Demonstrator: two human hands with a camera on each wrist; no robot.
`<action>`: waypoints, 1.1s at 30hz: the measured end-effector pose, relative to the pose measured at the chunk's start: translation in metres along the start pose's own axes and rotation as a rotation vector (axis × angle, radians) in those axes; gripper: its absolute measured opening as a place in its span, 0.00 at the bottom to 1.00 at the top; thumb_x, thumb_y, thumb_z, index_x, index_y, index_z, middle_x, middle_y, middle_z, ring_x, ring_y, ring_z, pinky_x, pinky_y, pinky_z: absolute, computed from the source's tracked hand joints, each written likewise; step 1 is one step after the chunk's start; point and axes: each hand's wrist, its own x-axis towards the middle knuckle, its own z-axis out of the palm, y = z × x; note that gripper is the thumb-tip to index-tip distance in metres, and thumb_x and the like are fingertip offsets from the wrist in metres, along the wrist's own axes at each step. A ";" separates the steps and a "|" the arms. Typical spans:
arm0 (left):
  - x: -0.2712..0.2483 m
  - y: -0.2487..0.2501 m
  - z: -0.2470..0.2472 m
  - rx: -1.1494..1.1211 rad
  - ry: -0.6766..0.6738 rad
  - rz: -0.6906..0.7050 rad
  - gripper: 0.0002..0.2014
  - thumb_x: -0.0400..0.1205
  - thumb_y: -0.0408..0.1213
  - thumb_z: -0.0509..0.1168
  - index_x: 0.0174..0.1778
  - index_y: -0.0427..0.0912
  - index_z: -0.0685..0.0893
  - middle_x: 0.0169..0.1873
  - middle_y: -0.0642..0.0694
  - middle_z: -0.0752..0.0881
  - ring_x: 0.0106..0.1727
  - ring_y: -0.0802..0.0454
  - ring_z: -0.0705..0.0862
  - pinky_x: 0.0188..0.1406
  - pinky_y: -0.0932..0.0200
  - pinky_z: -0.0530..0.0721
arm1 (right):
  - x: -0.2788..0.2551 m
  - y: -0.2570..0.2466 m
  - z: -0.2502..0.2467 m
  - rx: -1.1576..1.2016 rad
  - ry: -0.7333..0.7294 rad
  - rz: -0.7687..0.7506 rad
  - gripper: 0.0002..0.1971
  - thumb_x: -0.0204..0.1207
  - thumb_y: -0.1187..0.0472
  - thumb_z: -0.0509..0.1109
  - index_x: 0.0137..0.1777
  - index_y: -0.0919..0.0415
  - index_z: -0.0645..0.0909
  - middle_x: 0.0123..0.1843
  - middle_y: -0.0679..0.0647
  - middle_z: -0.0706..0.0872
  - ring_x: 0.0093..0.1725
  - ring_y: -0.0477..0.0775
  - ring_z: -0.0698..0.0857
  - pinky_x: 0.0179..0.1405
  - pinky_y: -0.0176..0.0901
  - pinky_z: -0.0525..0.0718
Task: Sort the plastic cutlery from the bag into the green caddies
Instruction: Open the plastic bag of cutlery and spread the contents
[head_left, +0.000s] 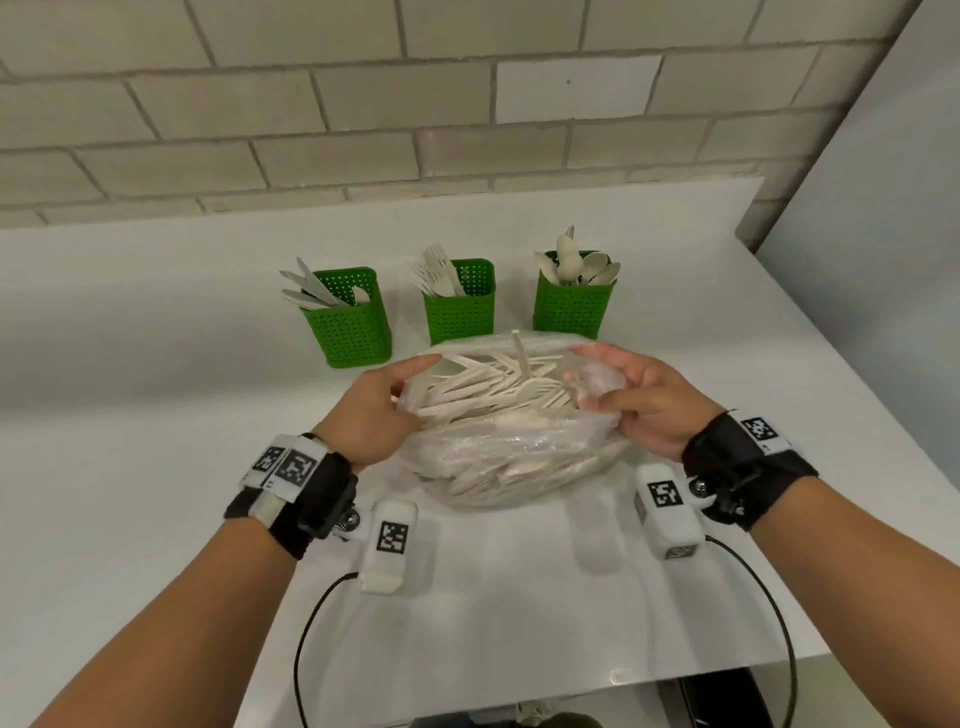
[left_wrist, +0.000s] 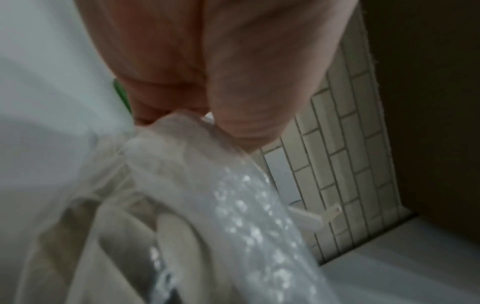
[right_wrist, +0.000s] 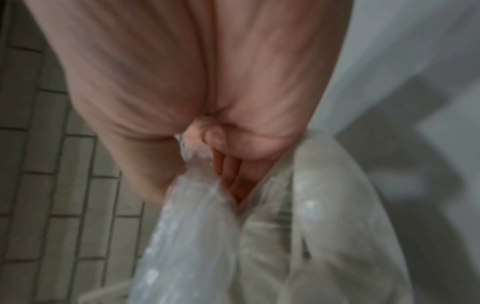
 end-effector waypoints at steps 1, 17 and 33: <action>0.000 -0.002 0.001 -0.027 -0.002 -0.013 0.34 0.76 0.20 0.67 0.75 0.55 0.75 0.51 0.51 0.81 0.48 0.56 0.79 0.43 0.74 0.75 | 0.001 0.004 0.000 -0.092 0.013 0.019 0.33 0.71 0.85 0.66 0.74 0.59 0.76 0.59 0.56 0.87 0.56 0.50 0.86 0.61 0.38 0.82; -0.004 0.005 0.002 0.719 -0.106 0.033 0.16 0.81 0.37 0.64 0.63 0.38 0.81 0.56 0.39 0.84 0.57 0.41 0.82 0.56 0.51 0.80 | 0.006 -0.019 0.039 -1.732 0.091 0.020 0.16 0.73 0.57 0.74 0.57 0.63 0.79 0.56 0.61 0.85 0.55 0.61 0.84 0.48 0.46 0.82; -0.042 -0.012 -0.034 0.201 0.261 -0.126 0.38 0.77 0.64 0.64 0.82 0.62 0.58 0.78 0.40 0.59 0.68 0.37 0.78 0.71 0.47 0.75 | -0.016 -0.008 0.089 -0.994 -0.302 0.228 0.32 0.70 0.35 0.71 0.70 0.53 0.77 0.61 0.54 0.87 0.54 0.53 0.88 0.54 0.46 0.87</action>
